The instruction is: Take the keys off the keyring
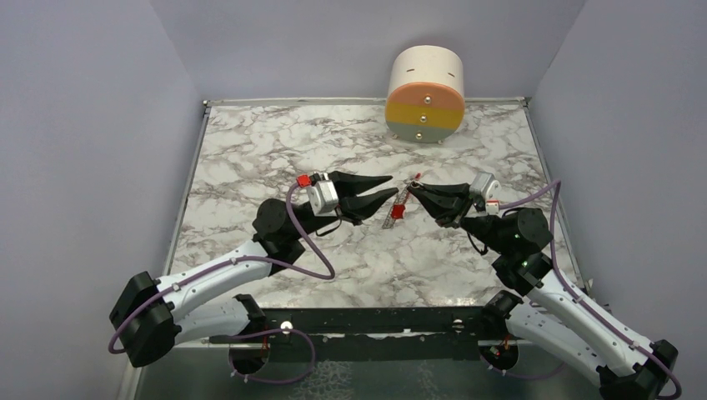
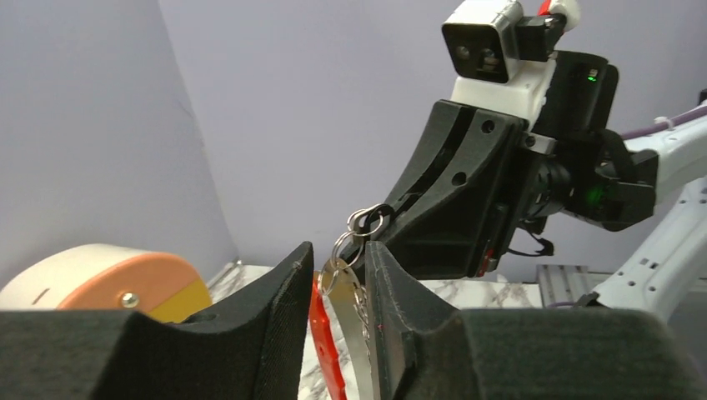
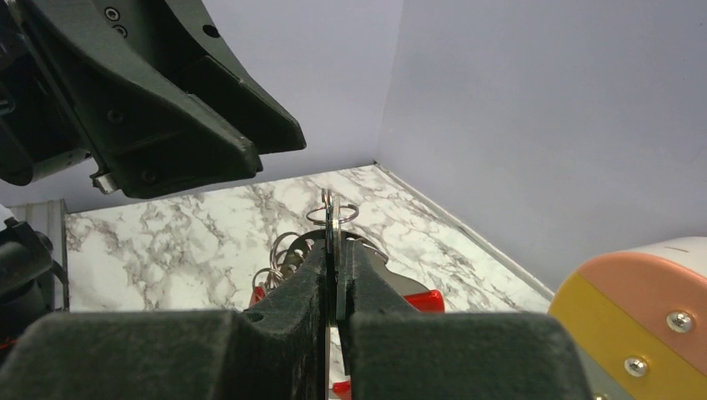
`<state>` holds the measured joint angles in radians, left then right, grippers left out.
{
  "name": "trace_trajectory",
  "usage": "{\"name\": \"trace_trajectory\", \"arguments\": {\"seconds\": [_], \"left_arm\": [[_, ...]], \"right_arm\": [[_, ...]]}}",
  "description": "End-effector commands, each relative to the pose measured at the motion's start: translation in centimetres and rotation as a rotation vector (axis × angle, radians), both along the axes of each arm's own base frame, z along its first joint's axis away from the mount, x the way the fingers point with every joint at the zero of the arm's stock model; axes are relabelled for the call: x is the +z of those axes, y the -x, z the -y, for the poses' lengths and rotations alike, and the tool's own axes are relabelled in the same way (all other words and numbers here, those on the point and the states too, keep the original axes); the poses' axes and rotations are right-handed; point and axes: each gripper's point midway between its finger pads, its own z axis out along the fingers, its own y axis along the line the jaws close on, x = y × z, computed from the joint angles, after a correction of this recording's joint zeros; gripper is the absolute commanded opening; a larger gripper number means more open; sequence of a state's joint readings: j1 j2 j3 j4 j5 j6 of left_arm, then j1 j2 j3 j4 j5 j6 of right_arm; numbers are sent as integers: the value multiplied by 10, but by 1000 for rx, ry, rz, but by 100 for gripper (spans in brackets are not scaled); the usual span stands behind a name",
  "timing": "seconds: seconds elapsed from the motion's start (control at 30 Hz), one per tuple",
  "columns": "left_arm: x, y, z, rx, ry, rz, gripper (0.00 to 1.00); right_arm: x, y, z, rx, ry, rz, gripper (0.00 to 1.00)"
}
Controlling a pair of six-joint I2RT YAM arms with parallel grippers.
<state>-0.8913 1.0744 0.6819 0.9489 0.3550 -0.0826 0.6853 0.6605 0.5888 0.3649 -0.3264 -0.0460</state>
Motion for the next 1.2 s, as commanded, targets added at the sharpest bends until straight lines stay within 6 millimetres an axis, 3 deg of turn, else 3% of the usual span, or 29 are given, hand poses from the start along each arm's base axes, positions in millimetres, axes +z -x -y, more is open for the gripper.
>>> {"name": "trace_trajectory", "arguments": {"seconds": [0.0,0.33,0.73,1.17], "left_arm": [[-5,10,8,-90,11,-34,33],[-21,7,24,-129,-10,-65,41],[-22,9,29,-126,-1,-33,42],[-36,-1,41,-101,-45,-4,42]], "right_arm": [[14,2,4,-5,-48,36,2],[15,1,3,-3,-48,35,2],[14,3,1,12,-49,31,2],[17,8,2,24,-54,37,2]]}}
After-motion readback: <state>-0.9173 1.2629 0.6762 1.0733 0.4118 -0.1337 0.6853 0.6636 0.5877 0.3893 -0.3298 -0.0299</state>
